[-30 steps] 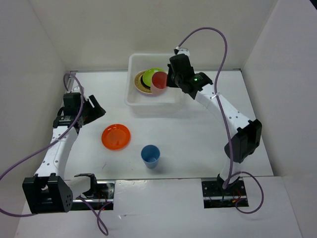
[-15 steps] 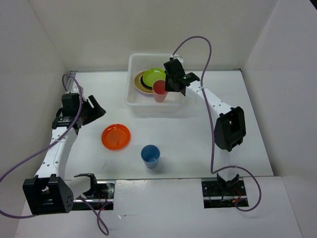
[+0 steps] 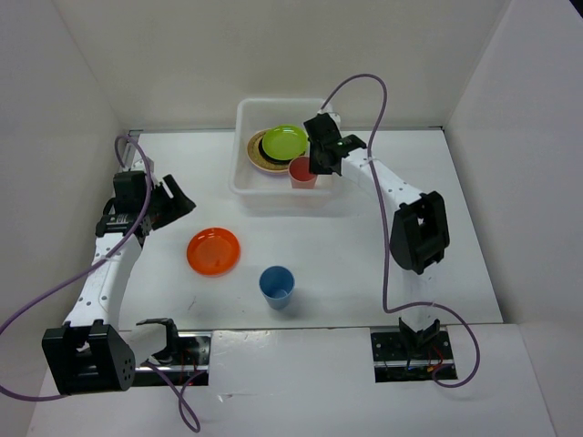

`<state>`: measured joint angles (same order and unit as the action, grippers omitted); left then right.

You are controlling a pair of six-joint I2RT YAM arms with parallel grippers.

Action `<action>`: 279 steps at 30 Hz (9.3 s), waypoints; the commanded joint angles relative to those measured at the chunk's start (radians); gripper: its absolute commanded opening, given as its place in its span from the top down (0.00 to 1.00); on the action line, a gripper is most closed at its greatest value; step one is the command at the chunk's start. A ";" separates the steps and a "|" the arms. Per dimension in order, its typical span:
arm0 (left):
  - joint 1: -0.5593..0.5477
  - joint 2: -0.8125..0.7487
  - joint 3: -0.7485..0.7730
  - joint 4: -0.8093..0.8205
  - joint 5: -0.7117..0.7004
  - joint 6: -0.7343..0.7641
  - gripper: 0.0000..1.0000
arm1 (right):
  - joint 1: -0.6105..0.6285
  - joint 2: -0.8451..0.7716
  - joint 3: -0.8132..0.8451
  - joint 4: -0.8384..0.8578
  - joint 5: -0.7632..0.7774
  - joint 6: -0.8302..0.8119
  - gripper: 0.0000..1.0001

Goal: Place the mixed dishes into the plastic bin

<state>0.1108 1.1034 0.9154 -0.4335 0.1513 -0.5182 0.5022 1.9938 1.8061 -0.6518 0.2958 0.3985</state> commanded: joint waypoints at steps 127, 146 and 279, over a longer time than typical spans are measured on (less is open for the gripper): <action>-0.020 -0.255 0.031 -0.183 0.089 -0.192 1.00 | -0.001 -0.472 0.059 0.078 -0.277 -0.015 0.06; -0.152 0.520 0.500 0.389 0.197 -0.362 1.00 | 0.009 -0.562 -0.203 0.175 -0.291 -0.015 0.06; -0.438 -0.551 0.283 -0.099 -0.268 0.124 0.12 | 0.088 0.060 0.386 -0.058 -0.290 -0.093 1.00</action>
<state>-0.3241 0.5644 1.1995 -0.5484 -0.1181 -0.3988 0.5945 2.0090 2.1090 -0.6617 0.0406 0.3195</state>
